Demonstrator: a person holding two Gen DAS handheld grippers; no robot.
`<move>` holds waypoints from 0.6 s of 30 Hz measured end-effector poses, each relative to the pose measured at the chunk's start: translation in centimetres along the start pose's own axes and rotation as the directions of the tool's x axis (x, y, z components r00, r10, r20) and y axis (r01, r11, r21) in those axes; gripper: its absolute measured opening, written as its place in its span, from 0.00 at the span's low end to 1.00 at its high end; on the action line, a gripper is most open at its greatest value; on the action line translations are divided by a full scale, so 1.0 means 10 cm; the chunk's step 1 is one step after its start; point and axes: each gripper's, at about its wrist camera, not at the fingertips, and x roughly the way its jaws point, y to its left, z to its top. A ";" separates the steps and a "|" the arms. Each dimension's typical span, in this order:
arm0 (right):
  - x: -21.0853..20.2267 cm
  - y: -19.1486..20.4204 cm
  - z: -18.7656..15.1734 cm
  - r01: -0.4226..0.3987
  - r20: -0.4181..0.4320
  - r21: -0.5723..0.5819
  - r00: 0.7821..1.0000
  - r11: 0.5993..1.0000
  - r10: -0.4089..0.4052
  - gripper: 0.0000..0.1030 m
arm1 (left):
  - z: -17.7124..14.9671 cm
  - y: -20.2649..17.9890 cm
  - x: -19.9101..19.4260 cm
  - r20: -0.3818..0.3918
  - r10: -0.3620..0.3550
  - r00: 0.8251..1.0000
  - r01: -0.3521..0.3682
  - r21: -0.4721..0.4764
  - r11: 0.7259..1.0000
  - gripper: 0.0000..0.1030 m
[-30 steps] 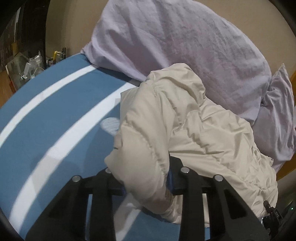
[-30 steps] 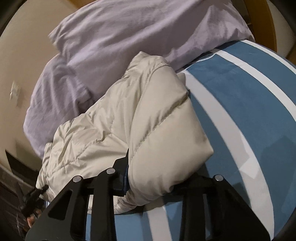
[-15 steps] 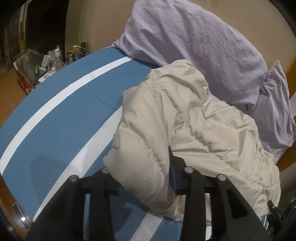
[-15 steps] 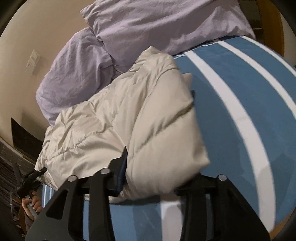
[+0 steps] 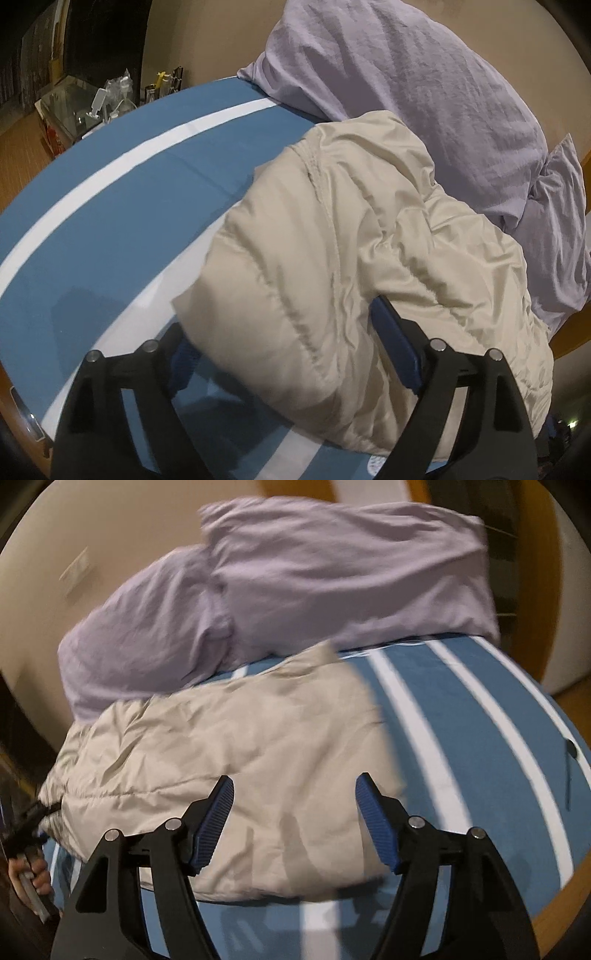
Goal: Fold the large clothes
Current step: 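Lift the jacket side and fold it over the bundle, then open the left gripper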
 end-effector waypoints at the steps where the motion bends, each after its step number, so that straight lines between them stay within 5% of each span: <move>1: 0.05 0.10 0.00 -0.008 -0.008 -0.020 1.000 1.000 0.007 0.68 | 0.00 0.00 0.01 0.000 -0.003 1.000 0.003 -0.006 1.000 0.84; 5: 0.23 0.47 -0.07 -0.033 -0.032 -0.121 0.999 0.992 0.029 0.68 | 0.02 -0.03 0.03 0.013 -0.012 1.000 0.012 -0.023 1.000 0.82; 11: 0.48 0.80 -0.30 0.042 -0.055 -0.284 0.997 0.958 -0.060 0.74 | 0.05 -0.09 0.00 0.036 -0.015 0.999 0.016 -0.024 1.000 0.61; 18: 0.62 0.83 -0.41 0.105 -0.015 -0.342 0.993 0.934 -0.118 0.77 | 0.17 -0.15 -0.13 0.057 -0.081 0.995 0.083 -0.049 0.995 0.33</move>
